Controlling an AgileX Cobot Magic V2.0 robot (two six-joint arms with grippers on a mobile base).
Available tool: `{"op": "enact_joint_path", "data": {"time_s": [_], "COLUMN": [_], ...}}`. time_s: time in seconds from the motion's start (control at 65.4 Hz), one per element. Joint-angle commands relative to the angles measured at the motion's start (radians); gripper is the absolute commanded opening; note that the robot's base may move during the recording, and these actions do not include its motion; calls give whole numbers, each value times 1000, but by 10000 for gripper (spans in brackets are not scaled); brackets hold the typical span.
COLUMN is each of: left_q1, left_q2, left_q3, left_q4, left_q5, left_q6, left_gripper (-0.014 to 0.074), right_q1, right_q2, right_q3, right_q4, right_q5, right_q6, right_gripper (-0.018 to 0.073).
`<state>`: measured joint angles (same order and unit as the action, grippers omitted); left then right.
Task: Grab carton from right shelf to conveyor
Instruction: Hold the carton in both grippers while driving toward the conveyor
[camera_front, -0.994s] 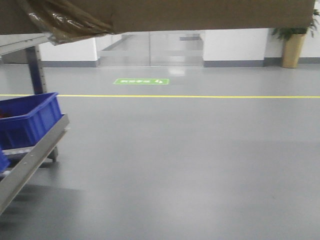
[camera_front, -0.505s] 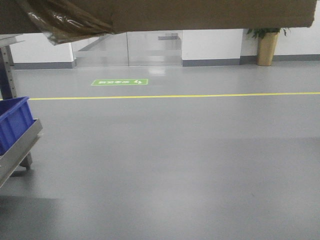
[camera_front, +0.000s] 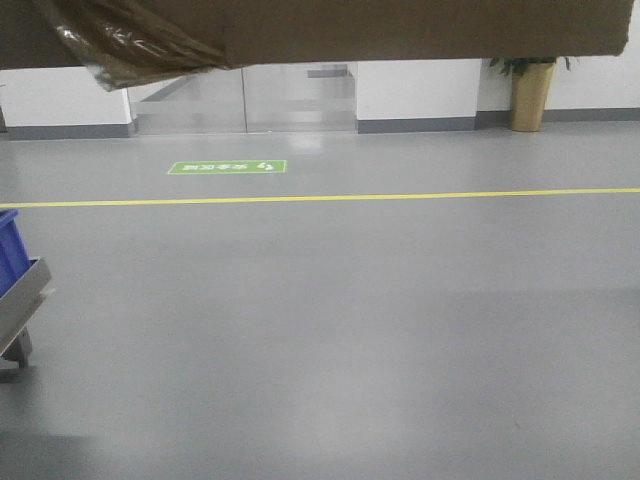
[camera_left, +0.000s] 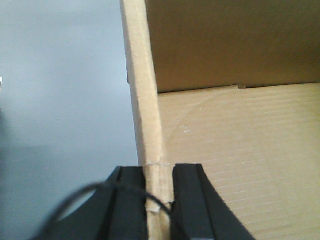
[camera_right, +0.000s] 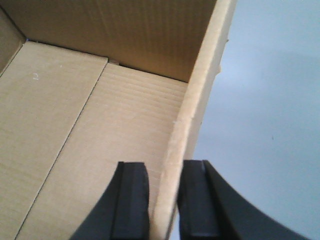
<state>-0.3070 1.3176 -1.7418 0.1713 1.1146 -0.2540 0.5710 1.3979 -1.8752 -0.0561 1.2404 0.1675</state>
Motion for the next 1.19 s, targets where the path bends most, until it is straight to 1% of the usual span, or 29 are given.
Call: {"op": "enact_joint_path", "data": {"time_s": [0.0, 0.688, 0.948, 1.178], "left_q1": [-7, -7, -7, -7], "left_q2": [-10, -10, -10, -10], "left_q3": [-6, -6, -6, -6], "left_q4": [-2, -2, -2, -2], "left_q5": [-66, -66, -66, -68], "left_q6": [18, 18, 18, 18], "left_gripper": [-16, -16, -16, -16], "right_q1": [1, 1, 1, 1], "right_q2": [-14, -14, -14, -14], "right_q3": [-5, -5, -5, -5], "right_q4": [40, 40, 40, 40], "right_q5": [-27, -35, -114, -127], "right_q6": [-19, -19, -19, -19], "right_gripper": [-67, -67, -67, -67]}}
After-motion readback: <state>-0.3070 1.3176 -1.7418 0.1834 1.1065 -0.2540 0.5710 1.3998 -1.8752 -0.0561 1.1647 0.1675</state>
